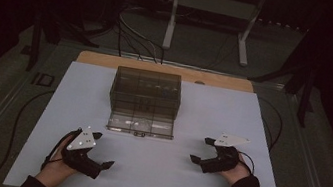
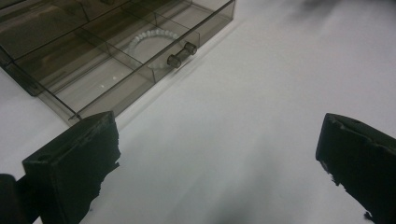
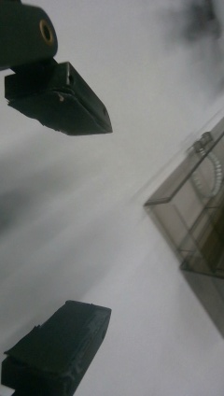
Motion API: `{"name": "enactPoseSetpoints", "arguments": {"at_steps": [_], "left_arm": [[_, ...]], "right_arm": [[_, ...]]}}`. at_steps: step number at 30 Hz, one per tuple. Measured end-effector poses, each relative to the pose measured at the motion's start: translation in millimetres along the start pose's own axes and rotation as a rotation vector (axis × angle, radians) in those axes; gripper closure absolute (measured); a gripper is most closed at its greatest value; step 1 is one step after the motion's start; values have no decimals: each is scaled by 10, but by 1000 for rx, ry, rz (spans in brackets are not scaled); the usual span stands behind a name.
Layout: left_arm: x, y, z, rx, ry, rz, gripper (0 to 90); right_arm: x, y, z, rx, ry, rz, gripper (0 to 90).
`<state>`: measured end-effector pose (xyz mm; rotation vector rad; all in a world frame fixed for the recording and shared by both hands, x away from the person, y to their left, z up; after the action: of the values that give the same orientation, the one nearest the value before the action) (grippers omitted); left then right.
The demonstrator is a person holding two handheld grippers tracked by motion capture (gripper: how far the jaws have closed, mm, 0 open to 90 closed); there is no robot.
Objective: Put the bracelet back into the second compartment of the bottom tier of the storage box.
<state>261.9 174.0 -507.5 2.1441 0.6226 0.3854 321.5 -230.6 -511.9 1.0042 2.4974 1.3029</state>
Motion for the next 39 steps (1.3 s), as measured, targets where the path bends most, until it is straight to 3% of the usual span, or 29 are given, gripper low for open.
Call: {"name": "enactPoseSetpoints", "arguments": {"at_steps": [20, 39], "left_arm": [[-4, -1, 0, 0, 1, 2, 0], [-5, -5, 1, 2, 2, 1, 0]], "right_arm": [[18, -394, -343, -19, -73, 25, 105], [25, -414, -310, -19, -70, 15, 105]]}}
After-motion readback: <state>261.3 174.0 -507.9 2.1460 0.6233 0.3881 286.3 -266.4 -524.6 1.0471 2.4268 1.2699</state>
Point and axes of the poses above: each handheld gripper's, and its own axes: z roughly forward along the jaws, y roughly out of its top, x roughly to its left, the point moved 3 cm from there along z, roughly forward along the jaws, and after that the axes turned 5 degrees about z, right-handed, at the moved point
